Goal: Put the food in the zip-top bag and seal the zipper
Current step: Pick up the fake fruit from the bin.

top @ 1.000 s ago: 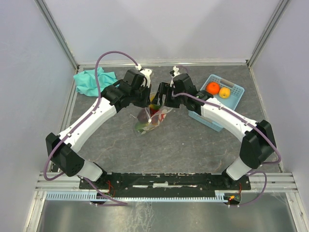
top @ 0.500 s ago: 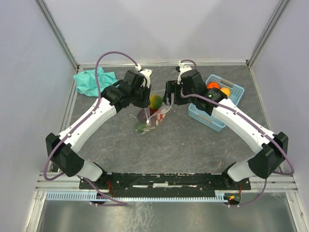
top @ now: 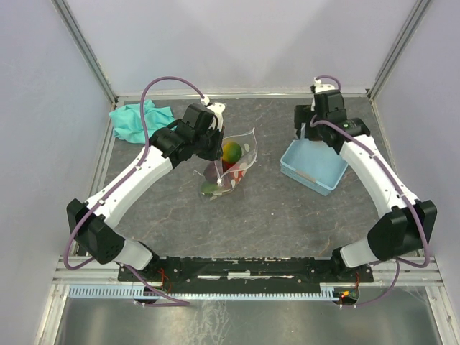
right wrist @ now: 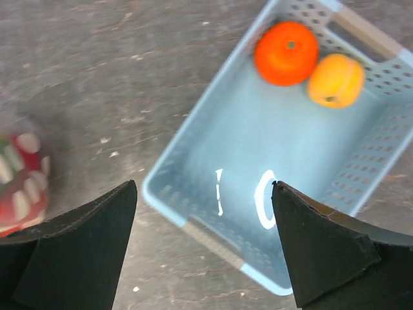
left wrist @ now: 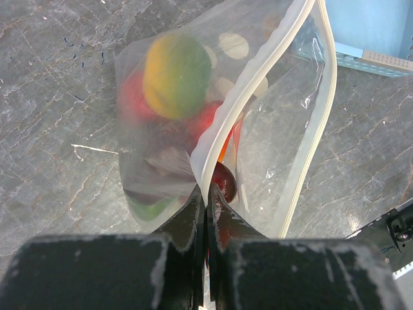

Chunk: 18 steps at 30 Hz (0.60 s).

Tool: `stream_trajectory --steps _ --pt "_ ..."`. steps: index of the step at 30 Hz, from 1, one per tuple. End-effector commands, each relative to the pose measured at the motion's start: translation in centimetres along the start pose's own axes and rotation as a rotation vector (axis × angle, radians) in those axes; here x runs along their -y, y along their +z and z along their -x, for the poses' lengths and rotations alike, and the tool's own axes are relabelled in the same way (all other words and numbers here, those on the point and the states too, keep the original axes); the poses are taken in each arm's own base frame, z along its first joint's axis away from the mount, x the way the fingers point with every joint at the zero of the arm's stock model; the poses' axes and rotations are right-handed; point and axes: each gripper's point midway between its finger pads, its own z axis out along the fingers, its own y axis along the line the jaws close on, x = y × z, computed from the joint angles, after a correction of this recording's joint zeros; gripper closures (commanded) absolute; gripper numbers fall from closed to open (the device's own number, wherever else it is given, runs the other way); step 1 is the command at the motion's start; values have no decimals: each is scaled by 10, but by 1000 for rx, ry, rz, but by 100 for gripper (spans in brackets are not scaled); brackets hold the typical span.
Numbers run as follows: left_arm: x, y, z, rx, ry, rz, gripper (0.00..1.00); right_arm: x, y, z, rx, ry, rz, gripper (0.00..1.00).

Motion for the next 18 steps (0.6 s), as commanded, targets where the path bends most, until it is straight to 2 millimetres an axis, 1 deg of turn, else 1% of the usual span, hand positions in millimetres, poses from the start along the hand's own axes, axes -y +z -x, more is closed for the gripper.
stream_trajectory --steps 1,7,10,13,16,18 --pt "0 -15 19 81 8 0 97 40 24 5 2 -35 -107 6" --pt "-1 -14 19 76 14 8 97 88 69 1 -36 -24 -193 2" --pt "-4 -12 19 67 18 22 97 113 88 -2 -56 6 -230 1" --pt "-8 -10 20 67 21 48 97 137 107 -6 -73 38 -260 1" --pt "-7 -8 21 65 22 49 97 160 123 -10 -88 99 -293 2" --pt "-9 -6 21 62 23 56 97 170 135 -12 -88 140 -306 3"
